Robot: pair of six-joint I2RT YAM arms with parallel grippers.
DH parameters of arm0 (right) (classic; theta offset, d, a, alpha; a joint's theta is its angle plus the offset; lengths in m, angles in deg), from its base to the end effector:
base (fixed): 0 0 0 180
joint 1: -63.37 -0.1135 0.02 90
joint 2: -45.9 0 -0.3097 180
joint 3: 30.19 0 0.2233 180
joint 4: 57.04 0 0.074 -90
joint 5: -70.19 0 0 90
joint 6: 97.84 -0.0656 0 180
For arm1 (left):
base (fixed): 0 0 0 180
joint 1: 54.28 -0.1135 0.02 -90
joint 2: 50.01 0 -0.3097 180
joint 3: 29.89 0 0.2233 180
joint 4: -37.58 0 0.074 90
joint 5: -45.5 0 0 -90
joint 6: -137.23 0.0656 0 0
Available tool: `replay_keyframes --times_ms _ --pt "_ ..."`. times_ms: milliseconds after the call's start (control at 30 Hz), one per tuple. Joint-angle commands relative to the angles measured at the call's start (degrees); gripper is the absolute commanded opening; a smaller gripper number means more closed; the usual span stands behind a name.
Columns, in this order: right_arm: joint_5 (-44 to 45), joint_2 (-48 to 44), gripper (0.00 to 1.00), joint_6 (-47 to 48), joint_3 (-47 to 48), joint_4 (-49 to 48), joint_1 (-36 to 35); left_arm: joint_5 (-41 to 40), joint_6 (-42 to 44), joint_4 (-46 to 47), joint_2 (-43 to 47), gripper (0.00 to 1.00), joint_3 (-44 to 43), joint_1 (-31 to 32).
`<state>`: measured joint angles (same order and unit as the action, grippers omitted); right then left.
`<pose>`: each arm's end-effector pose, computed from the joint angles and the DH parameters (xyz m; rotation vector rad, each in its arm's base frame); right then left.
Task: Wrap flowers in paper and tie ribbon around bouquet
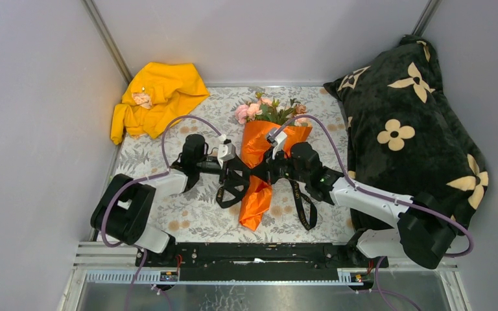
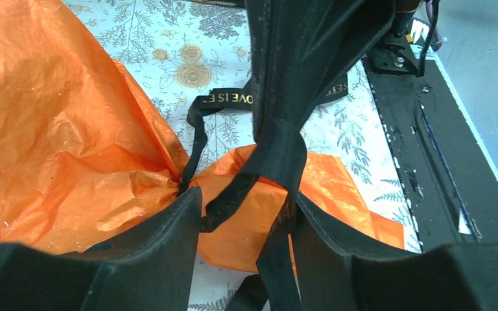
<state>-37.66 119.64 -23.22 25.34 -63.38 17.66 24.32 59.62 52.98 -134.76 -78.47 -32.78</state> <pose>0.1804 0.2137 0.3130 -0.7214 1.7477 1.0273 0.2225 -0.1534 0.2555 1.2598 1.3869 -1.2495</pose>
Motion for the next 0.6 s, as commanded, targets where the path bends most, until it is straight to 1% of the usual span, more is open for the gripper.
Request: replay_keyframes --times_ms 0,33,233,267,300,333,367,400,433,500,533,567 --pt "-3.9 0.7 0.0 1.2 3.0 -2.5 0.8 -0.4 -0.1 8.3 -2.2 0.54 -0.6 0.3" --pt "-4.0 0.7 0.0 1.3 3.0 -2.5 0.9 -0.2 -0.2 8.3 -2.6 0.48 -0.7 0.4" --pt "-4.6 0.6 0.0 0.8 2.8 -3.2 2.0 -1.6 -0.3 9.3 -2.6 0.05 0.7 2.1" --pt "-4.2 0.6 0.0 0.8 3.1 -2.4 2.2 -2.1 -0.8 9.5 -2.4 0.0 0.9 2.5" --pt "-2.9 0.5 0.03 1.0 3.8 -0.3 2.2 -2.7 -1.2 9.6 -2.1 0.0 0.9 2.7" --pt "-0.5 0.3 0.14 1.2 4.9 3.3 2.2 -3.4 -1.6 9.6 -1.8 0.0 1.1 2.9" --pt "3.8 0.1 0.25 1.0 6.4 7.6 2.3 -4.6 -1.7 9.6 -1.5 0.0 1.4 3.1" --pt "9.4 -0.3 0.36 0.1 7.8 12.9 2.3 -6.1 -1.3 9.6 -1.1 0.0 1.9 3.3" --pt "15.8 -0.7 0.44 -1.7 9.3 18.5 2.5 -7.5 -0.4 9.5 -0.7 0.0 2.5 3.5" --pt "31.9 -1.4 0.51 -8.1 11.9 31.8 4.0 -11.0 2.1 9.6 -0.3 0.0 3.5 3.9" --pt "35.9 -1.7 0.53 -12.3 13.0 38.3 5.2 -12.6 3.0 9.5 -0.1 0.0 3.9 4.1" --pt "37.9 -2.0 0.56 -15.7 13.7 44.6 6.9 -13.8 3.2 9.7 0.1 0.0 4.0 4.3"
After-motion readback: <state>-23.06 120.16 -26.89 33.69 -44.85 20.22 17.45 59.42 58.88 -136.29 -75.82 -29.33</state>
